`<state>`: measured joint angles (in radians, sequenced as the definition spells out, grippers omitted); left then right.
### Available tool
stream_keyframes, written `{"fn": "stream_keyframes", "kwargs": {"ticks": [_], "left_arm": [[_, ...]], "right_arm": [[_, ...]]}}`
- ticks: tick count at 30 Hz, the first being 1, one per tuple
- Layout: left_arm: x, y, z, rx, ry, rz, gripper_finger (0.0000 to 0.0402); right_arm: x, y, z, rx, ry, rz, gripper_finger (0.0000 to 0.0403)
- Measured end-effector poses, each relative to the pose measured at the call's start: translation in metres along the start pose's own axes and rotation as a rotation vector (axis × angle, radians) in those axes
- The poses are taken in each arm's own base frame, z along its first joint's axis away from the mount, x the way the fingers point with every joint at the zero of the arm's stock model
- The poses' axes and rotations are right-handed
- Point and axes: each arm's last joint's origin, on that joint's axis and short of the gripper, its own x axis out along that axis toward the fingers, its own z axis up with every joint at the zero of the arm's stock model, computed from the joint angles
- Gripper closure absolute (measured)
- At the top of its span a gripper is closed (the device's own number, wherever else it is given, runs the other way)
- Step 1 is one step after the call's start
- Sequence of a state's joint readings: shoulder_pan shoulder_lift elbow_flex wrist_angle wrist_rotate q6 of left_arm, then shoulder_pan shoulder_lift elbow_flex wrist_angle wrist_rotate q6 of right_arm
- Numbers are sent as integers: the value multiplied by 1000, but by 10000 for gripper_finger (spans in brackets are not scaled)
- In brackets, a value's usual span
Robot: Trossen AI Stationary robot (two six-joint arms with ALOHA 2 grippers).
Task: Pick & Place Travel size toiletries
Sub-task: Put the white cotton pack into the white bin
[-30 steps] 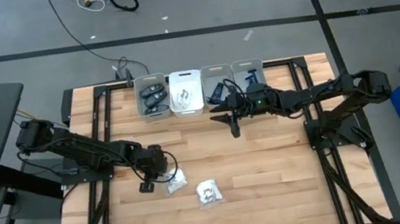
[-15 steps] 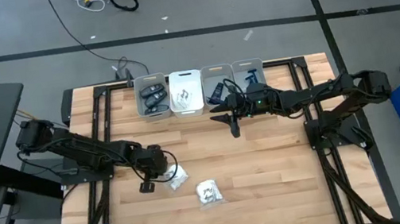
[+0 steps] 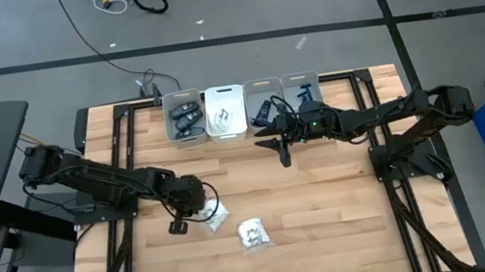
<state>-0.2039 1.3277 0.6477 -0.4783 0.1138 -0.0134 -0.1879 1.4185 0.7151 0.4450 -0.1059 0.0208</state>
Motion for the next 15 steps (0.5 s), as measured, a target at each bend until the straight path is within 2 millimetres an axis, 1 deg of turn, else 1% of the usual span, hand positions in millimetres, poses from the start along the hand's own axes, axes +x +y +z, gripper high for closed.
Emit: {"fn": "stream_keyframes", "kwargs": {"ticks": [7,15], "left_arm": [[-17,-1,14,27,37,49,397],[-32,4,30,42,-4,67,397]], "right_arm": [[0,0,0,0,0,0,273],[0,0,0,0,0,0,274]]}}
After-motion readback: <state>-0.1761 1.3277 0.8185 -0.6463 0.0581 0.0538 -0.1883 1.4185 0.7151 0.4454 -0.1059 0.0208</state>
